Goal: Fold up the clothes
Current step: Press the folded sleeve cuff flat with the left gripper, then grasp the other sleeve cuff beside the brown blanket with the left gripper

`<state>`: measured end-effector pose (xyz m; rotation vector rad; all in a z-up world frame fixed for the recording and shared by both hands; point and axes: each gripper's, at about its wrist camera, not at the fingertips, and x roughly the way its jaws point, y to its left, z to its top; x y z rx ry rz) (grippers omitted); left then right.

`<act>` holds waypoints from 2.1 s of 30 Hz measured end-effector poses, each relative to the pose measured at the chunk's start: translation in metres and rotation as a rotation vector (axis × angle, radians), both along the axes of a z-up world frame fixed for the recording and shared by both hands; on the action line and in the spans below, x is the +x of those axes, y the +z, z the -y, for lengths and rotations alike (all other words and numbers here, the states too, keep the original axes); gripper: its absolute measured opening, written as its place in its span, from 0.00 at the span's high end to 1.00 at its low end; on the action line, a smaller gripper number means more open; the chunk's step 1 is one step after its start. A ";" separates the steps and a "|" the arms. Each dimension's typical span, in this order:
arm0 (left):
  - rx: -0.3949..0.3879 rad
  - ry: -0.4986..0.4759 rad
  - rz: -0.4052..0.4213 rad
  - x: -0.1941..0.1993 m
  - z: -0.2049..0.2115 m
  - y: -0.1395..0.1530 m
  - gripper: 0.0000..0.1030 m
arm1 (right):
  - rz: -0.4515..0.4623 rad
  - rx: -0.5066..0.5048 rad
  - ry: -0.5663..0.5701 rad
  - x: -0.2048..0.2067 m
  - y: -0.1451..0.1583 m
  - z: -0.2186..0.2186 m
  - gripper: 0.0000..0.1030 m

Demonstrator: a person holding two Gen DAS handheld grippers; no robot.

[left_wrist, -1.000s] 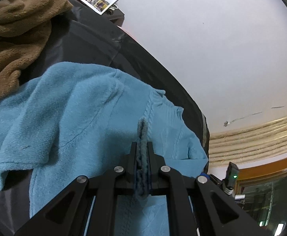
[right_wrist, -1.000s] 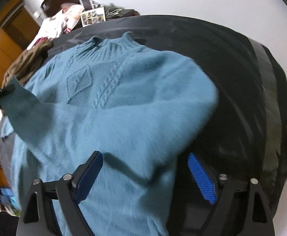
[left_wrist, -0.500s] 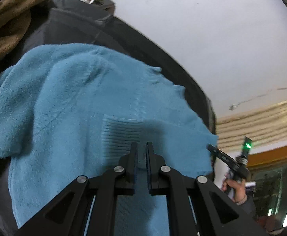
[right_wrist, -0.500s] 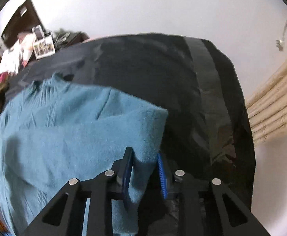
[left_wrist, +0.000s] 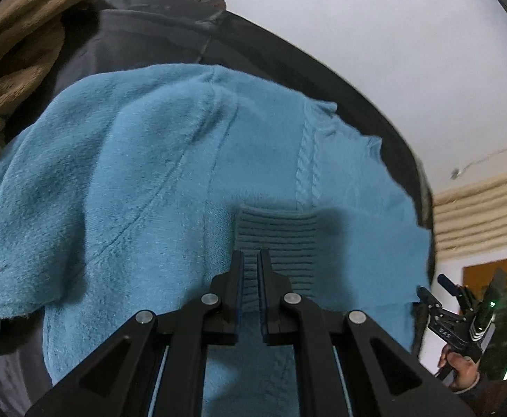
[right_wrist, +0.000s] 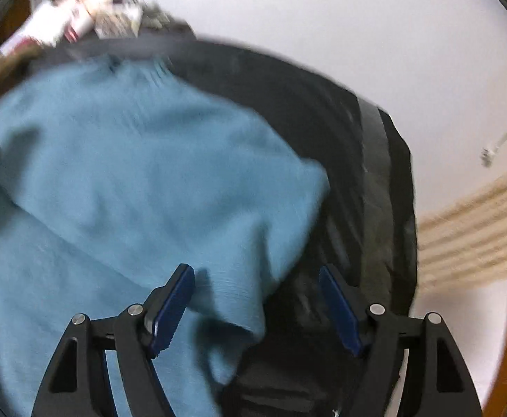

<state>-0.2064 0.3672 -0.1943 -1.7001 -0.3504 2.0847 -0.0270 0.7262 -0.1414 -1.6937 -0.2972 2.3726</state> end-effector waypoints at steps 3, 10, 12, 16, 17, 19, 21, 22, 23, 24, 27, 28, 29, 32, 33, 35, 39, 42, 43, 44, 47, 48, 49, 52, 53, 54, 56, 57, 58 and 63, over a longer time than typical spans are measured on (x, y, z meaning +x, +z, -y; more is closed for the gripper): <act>-0.059 -0.025 -0.028 0.000 -0.006 -0.004 0.92 | 0.010 -0.051 -0.101 0.010 -0.009 -0.025 0.25; -0.123 -0.029 -0.084 -0.005 -0.006 -0.002 0.88 | 0.009 -0.091 -0.181 0.019 -0.014 -0.050 0.19; -0.159 -0.007 -0.090 -0.009 -0.003 -0.001 0.88 | 0.013 -0.084 -0.182 0.018 -0.012 -0.047 0.19; -0.123 0.017 -0.068 -0.008 0.009 0.002 0.88 | -0.051 -0.138 -0.162 0.022 0.010 -0.030 0.19; -0.112 0.015 -0.069 -0.006 0.011 0.003 0.88 | -0.074 -0.165 -0.150 0.023 0.016 -0.024 0.19; -0.079 0.008 -0.070 -0.002 0.010 0.006 0.88 | -0.090 -0.214 -0.111 0.022 0.020 -0.007 0.19; -0.040 -0.007 -0.071 0.003 0.007 0.010 0.88 | -0.086 -0.248 -0.075 0.018 0.018 0.010 0.18; -0.027 -0.018 -0.073 0.006 0.004 0.010 0.88 | -0.081 -0.264 -0.056 0.017 0.016 0.017 0.18; -0.024 -0.033 -0.075 0.008 -0.001 0.010 0.85 | -0.065 -0.273 -0.040 0.017 0.010 0.022 0.18; -0.037 -0.051 -0.077 0.009 -0.004 0.008 0.82 | -0.046 -0.270 -0.032 0.017 0.001 0.026 0.18; -0.069 -0.070 -0.094 0.011 -0.012 0.000 0.81 | 0.002 -0.273 -0.043 0.017 -0.023 0.030 0.17; -0.069 -0.073 -0.102 0.011 -0.012 0.000 0.81 | 0.011 -0.273 -0.056 0.018 -0.030 0.029 0.17; -0.065 -0.074 -0.103 0.010 -0.012 -0.001 0.81 | -0.001 -0.273 -0.056 0.021 -0.032 0.029 0.12; -0.046 -0.061 -0.085 0.010 -0.009 0.000 0.81 | -0.013 -0.264 -0.053 0.024 -0.033 0.029 0.09; -0.044 -0.050 -0.077 0.011 -0.007 0.001 0.81 | -0.011 -0.263 -0.057 0.024 -0.032 0.028 0.09; -0.055 -0.022 -0.059 0.015 -0.001 0.004 0.74 | 0.000 -0.261 -0.086 0.025 -0.029 0.027 0.09; -0.040 0.056 -0.037 0.034 0.021 0.011 0.42 | -0.050 -0.307 -0.090 0.044 -0.012 0.039 0.09; -0.032 0.113 -0.008 0.049 0.044 0.012 0.26 | -0.024 -0.292 -0.043 0.057 -0.016 0.058 0.09; -0.046 0.143 0.010 0.055 0.056 0.011 0.23 | -0.007 -0.280 -0.023 0.061 -0.019 0.065 0.09; -0.059 0.168 0.027 0.060 0.066 0.011 0.22 | 0.010 -0.269 -0.003 0.065 -0.022 0.072 0.07; -0.070 0.217 0.058 0.073 0.092 0.010 0.22 | 0.024 -0.247 0.026 0.078 -0.028 0.087 0.02; -0.073 0.232 0.061 0.078 0.100 0.010 0.22 | 0.012 -0.251 0.016 0.081 -0.027 0.087 0.01; -0.075 0.249 0.063 0.083 0.110 0.010 0.22 | 0.004 -0.266 -0.007 0.083 -0.028 0.084 0.01; -0.071 0.299 0.067 0.098 0.140 0.013 0.22 | -0.005 -0.264 -0.017 0.082 -0.027 0.082 0.01; -0.070 0.316 0.069 0.104 0.150 0.013 0.22 | 0.000 -0.264 -0.020 0.081 -0.027 0.081 0.01; -0.069 0.339 0.075 0.109 0.164 0.013 0.21 | 0.005 -0.265 -0.022 0.079 -0.027 0.079 0.01; -0.068 0.389 0.093 0.120 0.192 0.012 0.21 | 0.015 -0.266 -0.026 0.076 -0.026 0.077 0.01; -0.074 0.413 0.105 0.124 0.204 0.009 0.21 | 0.018 -0.266 -0.026 0.075 -0.026 0.076 0.01; -0.087 0.441 0.116 0.128 0.219 0.006 0.21 | 0.019 -0.266 -0.027 0.074 -0.026 0.075 0.01; -0.151 0.547 0.118 0.146 0.276 0.003 0.20 | -0.008 -0.259 -0.052 0.074 -0.024 0.072 0.01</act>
